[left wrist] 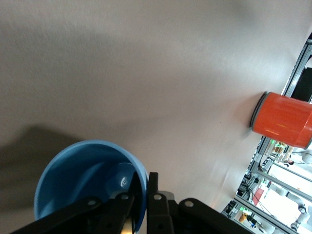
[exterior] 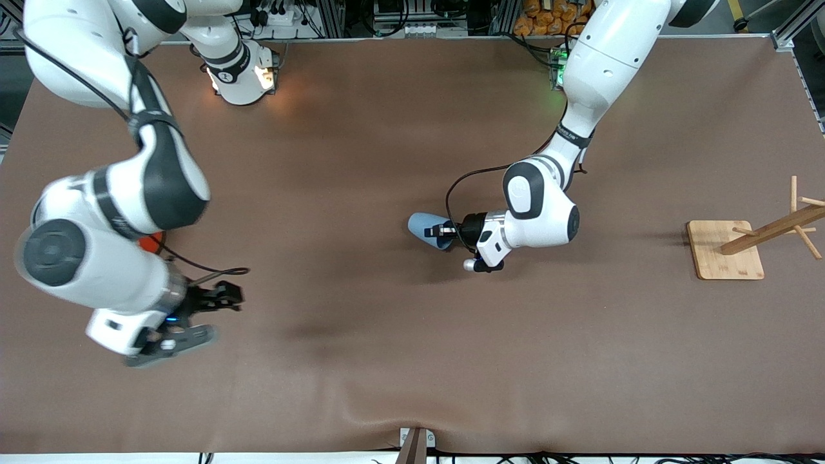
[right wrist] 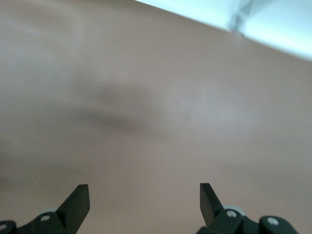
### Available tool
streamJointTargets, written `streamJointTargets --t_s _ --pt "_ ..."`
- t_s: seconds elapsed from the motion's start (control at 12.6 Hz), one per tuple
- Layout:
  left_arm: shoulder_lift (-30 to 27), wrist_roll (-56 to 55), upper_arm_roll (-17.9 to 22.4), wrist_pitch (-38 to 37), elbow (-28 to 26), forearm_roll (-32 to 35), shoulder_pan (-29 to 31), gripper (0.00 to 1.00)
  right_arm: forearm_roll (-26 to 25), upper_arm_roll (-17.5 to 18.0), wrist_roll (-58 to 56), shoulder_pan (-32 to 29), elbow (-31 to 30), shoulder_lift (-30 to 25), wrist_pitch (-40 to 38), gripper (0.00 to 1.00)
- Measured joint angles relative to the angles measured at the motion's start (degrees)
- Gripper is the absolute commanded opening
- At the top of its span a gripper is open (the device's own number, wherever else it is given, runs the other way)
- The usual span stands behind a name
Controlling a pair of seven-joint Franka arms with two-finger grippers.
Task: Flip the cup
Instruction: 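Open the right gripper and withdraw it while the left gripper holds the cup, then carry the cup with the left gripper and set it upright on the table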
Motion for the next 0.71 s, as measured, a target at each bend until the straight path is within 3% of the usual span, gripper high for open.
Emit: streamJointTargets --t_s 0.24,0.4,0.56,0.71 --pt "-3.3 -6.6 2.2 0.4 0.5 11.1 0.6 0.00 4.6 -8.8 9.5 0.4 -1.0 -4.9 -7.0 1.00" --pt "-5.4 -13.9 3.7 0.4 1.5 20.6 0.8 0.00 9.2 -14.0 14.0 0.7 -5.5 -9.3 -7.0 1.00" --pt "-6.6 -20.3 5.7 0.4 2.9 29.3 0.8 0.00 12.1 -18.7 14.4 0.7 -15.8 -16.7 -1.7 1.00" --pt "-7.8 -26.4 7.4 0.5 3.7 37.7 0.9 0.00 12.7 -21.3 14.5 0.7 -30.3 -26.2 7.2 1.00"
